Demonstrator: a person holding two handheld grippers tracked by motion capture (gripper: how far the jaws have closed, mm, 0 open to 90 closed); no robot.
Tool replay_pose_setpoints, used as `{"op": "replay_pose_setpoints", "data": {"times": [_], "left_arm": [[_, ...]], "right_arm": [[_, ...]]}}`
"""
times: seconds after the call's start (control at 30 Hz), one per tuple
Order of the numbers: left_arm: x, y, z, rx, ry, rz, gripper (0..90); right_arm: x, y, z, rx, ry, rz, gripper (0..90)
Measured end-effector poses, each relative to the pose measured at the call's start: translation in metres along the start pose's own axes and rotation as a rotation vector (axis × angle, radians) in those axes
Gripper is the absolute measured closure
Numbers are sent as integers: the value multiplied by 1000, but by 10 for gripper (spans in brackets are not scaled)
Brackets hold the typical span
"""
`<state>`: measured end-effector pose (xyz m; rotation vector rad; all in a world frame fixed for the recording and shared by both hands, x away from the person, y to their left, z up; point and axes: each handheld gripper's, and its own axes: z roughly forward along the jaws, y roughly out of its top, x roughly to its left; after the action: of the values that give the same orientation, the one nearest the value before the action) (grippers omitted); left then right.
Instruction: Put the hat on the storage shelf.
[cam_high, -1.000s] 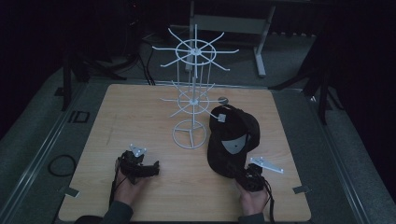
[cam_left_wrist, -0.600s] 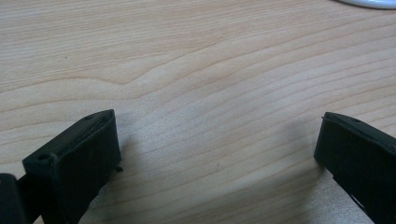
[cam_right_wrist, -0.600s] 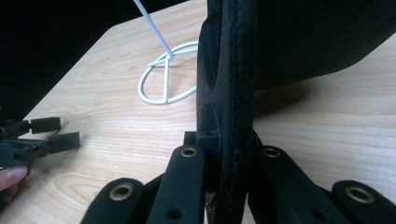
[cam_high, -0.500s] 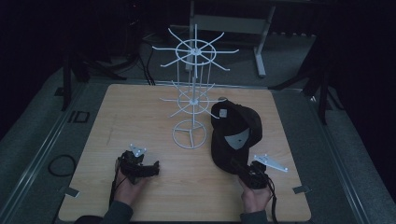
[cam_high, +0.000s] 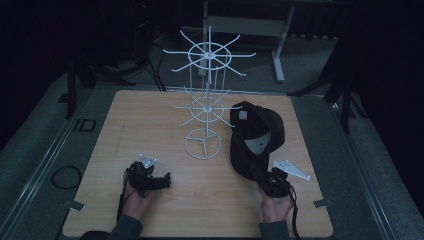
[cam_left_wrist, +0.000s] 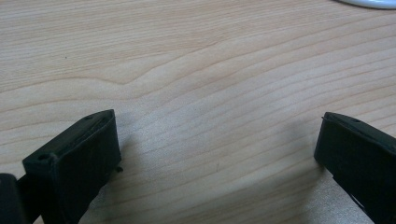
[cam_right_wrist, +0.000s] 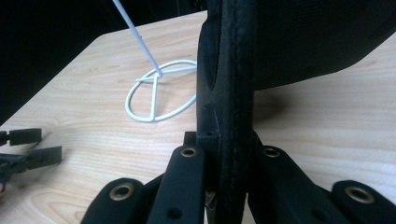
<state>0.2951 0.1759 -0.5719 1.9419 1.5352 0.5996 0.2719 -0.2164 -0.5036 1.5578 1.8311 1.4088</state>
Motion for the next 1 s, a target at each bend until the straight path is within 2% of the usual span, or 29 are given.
{"op": "replay_pose_setpoints", "data": {"times": [1.0], "left_arm": [[0,0,0,-2,-1,2,1]], "right_arm": [[-5,45,-9,-87,-45,-80,866]]}}
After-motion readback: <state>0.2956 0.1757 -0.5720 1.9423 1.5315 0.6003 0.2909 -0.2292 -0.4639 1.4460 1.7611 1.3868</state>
